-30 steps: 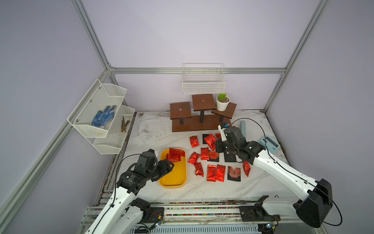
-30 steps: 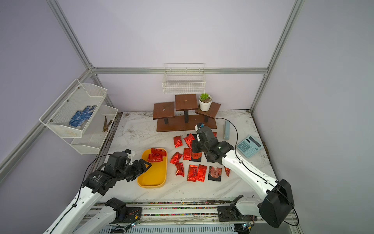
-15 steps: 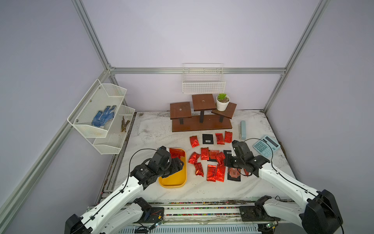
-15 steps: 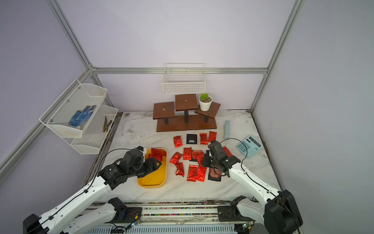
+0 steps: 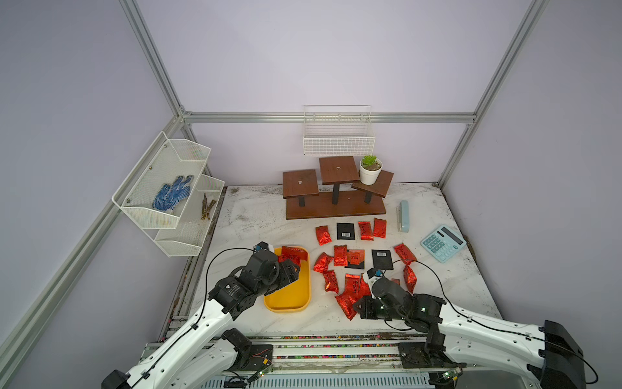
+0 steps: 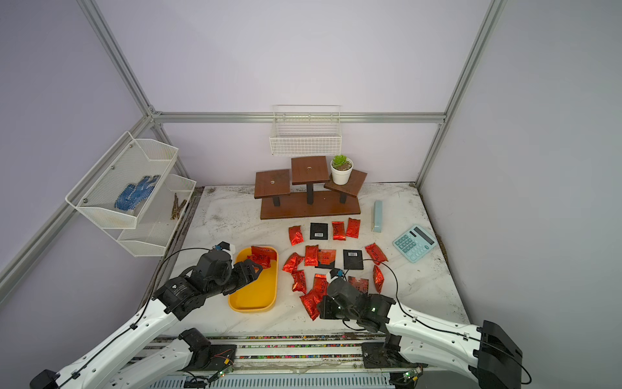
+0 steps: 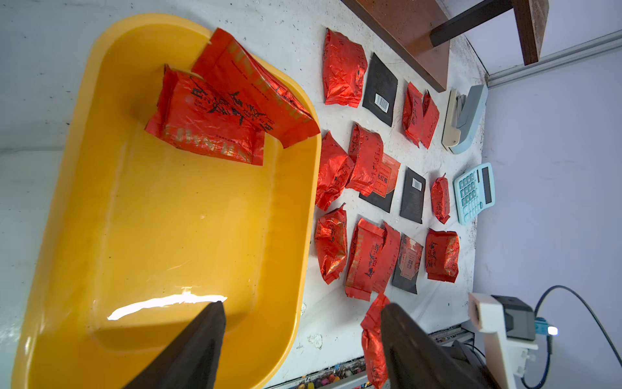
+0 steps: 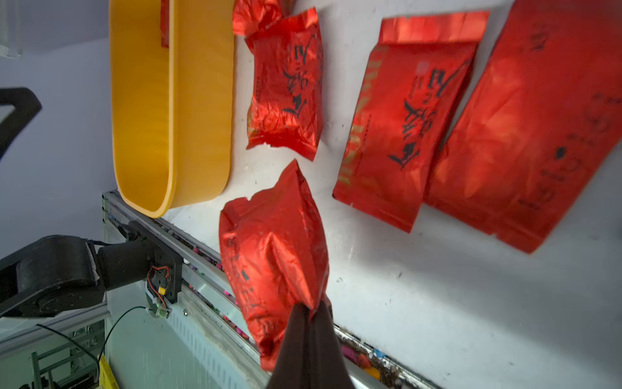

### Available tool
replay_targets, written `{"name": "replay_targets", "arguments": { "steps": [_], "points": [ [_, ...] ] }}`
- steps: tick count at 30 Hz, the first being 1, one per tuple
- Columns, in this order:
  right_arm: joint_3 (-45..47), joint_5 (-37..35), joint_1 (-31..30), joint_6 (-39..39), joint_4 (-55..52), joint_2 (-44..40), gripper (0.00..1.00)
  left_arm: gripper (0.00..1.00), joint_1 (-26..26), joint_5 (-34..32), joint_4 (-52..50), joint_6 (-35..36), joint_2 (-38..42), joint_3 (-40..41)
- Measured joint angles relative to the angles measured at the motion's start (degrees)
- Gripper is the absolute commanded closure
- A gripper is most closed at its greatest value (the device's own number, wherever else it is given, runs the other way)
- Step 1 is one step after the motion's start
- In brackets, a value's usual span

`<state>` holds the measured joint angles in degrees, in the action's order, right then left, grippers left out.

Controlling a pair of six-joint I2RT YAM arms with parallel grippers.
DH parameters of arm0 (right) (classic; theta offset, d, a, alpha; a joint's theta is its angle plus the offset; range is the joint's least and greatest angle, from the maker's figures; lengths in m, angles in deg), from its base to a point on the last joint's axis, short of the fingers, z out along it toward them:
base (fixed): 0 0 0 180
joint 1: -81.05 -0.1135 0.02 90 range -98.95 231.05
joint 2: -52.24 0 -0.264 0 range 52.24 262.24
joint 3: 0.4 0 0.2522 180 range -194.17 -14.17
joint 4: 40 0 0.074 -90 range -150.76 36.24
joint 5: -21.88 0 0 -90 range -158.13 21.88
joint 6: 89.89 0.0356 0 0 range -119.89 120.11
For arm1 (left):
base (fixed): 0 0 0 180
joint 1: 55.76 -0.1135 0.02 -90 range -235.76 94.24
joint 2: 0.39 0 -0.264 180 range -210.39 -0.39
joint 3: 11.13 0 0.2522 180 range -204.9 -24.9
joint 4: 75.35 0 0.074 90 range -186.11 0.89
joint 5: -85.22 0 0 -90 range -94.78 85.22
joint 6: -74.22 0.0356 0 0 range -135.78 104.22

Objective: Take the tea bags out of the storage box
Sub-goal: Place the tea bag at the center of the board.

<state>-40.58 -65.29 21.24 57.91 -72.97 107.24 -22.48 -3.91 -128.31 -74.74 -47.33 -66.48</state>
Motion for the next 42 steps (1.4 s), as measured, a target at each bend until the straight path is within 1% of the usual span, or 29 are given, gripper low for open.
{"name": "replay_targets", "arguments": {
  "steps": [6, 15, 18, 23, 27, 31, 33, 35, 38, 42],
  "points": [
    [-0.2, -1.5, -3.9, 2.7, 6.3, 8.0, 1.00, 0.24, -1.4, -0.1, -2.4, 0.1, 0.9, -0.8],
    [-3.4, -1.8, -5.4, 4.1, 15.9, 20.5, 1.00, 0.23, -3.0, -0.1, -4.0, 1.0, 1.6, -2.1],
    [-4.5, -1.9, -5.6, 4.9, 18.8, 23.5, 1.00, 0.23, -3.5, 0.0, -4.6, 1.2, 1.8, -2.1],
    [-5.2, -2.6, -5.6, 6.8, 21.8, 25.3, 1.00, 0.23, -4.3, 0.3, -5.4, 1.5, 2.5, -2.1],
    [-5.2, -3.3, -5.6, 8.2, 23.8, 26.0, 0.86, 0.22, -4.8, 0.6, -5.6, 1.5, 3.0, -2.0],
    [-5.2, -3.1, -5.6, 9.1, 25.5, 27.0, 0.74, 0.22, -5.2, 0.8, -5.7, 1.5, 3.3, -2.0],
    [-5.1, -2.8, -5.6, 9.4, 26.3, 27.3, 0.66, 0.22, -5.2, 0.9, -5.7, 1.5, 3.5, -2.0],
    [-4.7, -2.3, -5.6, 9.5, 27.2, 27.2, 0.61, 0.22, -5.2, 1.1, -5.7, 1.5, 3.5, -2.0],
    [-3.8, -1.9, -6.0, 9.4, 27.0, 25.9, 0.60, 0.22, -5.2, 1.3, -5.9, 1.5, 3.5, -2.1],
    [-3.4, -2.0, -6.6, 8.6, 23.7, 20.4, 0.59, 0.21, -5.7, 1.3, -6.3, 1.7, 3.6, -2.1]
  ]
}}
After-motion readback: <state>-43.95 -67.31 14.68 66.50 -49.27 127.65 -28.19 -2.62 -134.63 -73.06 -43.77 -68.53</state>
